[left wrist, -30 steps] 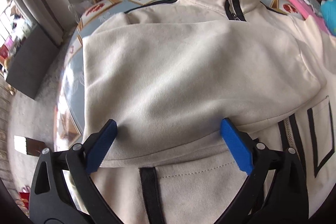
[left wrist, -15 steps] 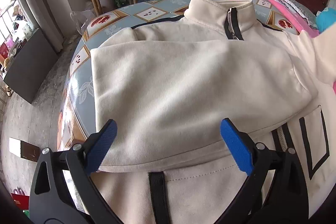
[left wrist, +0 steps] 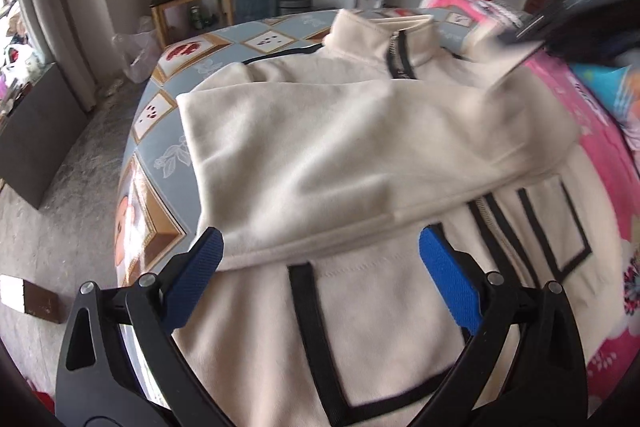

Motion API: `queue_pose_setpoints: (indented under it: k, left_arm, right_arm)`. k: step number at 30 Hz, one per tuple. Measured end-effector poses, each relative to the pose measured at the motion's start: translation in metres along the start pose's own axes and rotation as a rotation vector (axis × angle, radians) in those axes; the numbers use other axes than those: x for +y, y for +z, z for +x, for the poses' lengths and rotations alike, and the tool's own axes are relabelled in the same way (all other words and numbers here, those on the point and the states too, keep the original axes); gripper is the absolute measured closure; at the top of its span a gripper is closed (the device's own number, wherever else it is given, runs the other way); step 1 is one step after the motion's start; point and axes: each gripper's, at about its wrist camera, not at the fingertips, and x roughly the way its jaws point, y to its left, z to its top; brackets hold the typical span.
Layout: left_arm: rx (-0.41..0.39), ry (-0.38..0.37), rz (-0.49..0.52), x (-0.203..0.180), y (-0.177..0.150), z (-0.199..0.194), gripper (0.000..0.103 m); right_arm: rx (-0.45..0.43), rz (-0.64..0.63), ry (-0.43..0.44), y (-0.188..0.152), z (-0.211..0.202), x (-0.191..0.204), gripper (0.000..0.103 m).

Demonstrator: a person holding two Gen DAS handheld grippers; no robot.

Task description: Fold large clothes

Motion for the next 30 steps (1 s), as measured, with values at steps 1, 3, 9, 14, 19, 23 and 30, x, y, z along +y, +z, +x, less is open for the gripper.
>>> queue_pose_setpoints:
  k: [1, 3, 9, 14, 19, 23, 30]
  left_arm:
    - [-0.004, -0.014, -0.004, -0.001, -0.001, -0.003, 0.008]
    - [-0.016, -0.049, -0.011, -0.003, -0.001, -0.008, 0.008]
    - [-0.044, -0.153, 0.014, -0.019, 0.015, -0.009, 0.015]
    - [0.043, -0.279, -0.070, -0.034, 0.045, 0.029, 0.036]
    - [0.219, -0.255, -0.182, -0.035, 0.059, 0.088, 0.054]
    - [0.236, -0.266, -0.242, -0.035, 0.064, 0.103, 0.063]
    - [0.178, -0.246, -0.192, -0.043, 0.074, 0.095, 0.097]
  right_arm:
    - [0.015, 0.001, -0.022, -0.002, 0.010, 0.000, 0.086]
    - [-0.016, 0.001, -0.047, -0.009, 0.011, -0.004, 0.080]
    - [-0.254, -0.016, -0.040, -0.052, -0.070, -0.038, 0.051]
    - [-0.273, -0.013, -0.186, -0.108, -0.080, -0.082, 0.052]
    - [-0.250, 0.048, -0.278, -0.151, -0.067, -0.121, 0.067]
    - [-0.274, 0.089, -0.349, -0.165, -0.061, -0.140, 0.070]
    - [-0.286, 0.184, -0.288, -0.176, -0.056, -0.167, 0.075]
